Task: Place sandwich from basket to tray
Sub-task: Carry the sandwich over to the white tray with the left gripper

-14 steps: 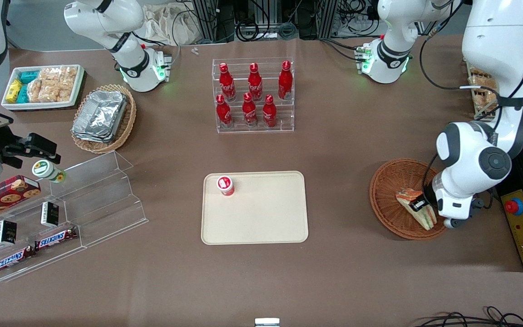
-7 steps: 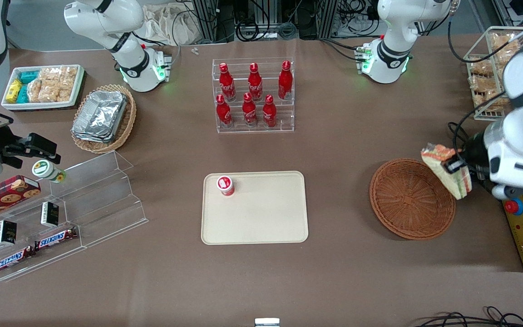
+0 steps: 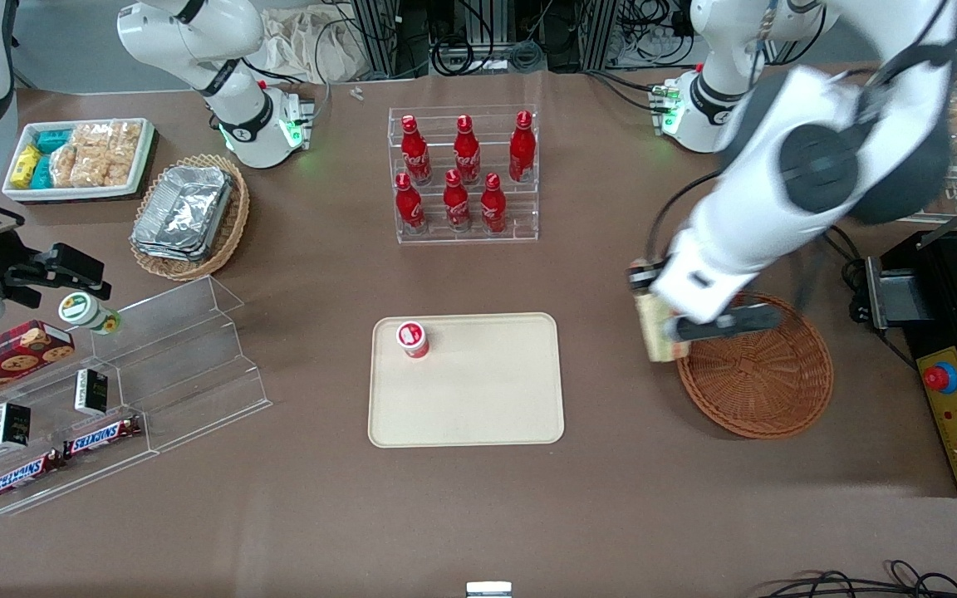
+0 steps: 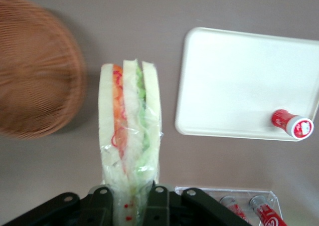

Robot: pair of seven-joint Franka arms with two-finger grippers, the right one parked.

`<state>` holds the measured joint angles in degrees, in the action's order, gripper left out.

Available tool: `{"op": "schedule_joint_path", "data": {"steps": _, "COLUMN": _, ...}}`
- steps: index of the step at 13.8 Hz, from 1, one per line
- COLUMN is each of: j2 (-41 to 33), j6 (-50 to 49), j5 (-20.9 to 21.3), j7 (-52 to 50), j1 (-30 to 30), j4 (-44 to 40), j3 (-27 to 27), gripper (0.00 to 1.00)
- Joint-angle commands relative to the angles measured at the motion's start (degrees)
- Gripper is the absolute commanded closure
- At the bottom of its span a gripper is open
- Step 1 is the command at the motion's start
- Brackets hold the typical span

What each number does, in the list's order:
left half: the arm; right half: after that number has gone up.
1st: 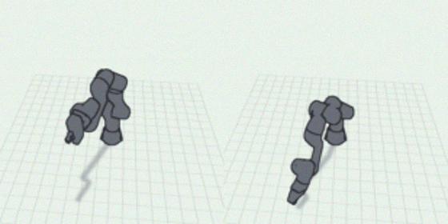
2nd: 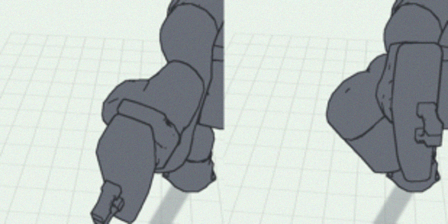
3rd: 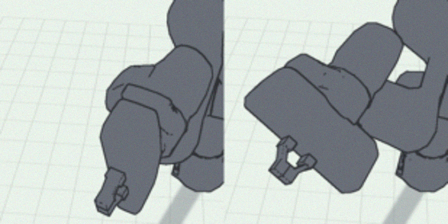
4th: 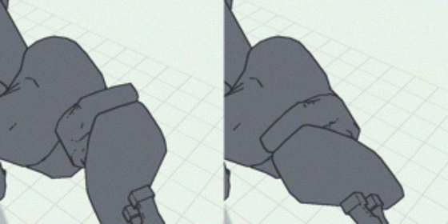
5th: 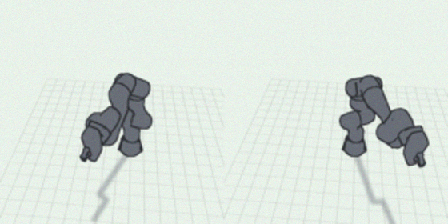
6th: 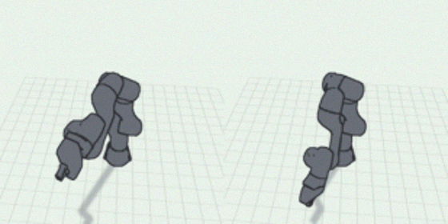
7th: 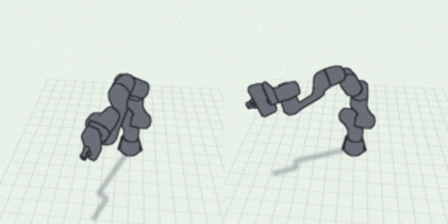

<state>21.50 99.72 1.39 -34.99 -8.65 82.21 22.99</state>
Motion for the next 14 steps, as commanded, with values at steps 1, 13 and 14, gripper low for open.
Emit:
{"op": "schedule_joint_path", "data": {"steps": 1, "j2": 7.6, "j6": 9.0, "j5": 4.4, "j7": -3.2, "j1": -5.7, "j4": -0.4, "j3": -0.1, "gripper": 1.0}}
{"op": "schedule_joint_path", "data": {"steps": 13, "j2": 25.9, "j6": 27.9, "j5": 16.8, "j7": -7.1, "j1": -11.2, "j4": 0.4, "j3": -0.5, "gripper": 0.88}}
{"op": "schedule_joint_path", "data": {"steps": 14, "j2": 25.7, "j6": 27.6, "j5": 16.8, "j7": -7.4, "j1": -11.1, "j4": 0.4, "j3": -0.5, "gripper": 0.36}}
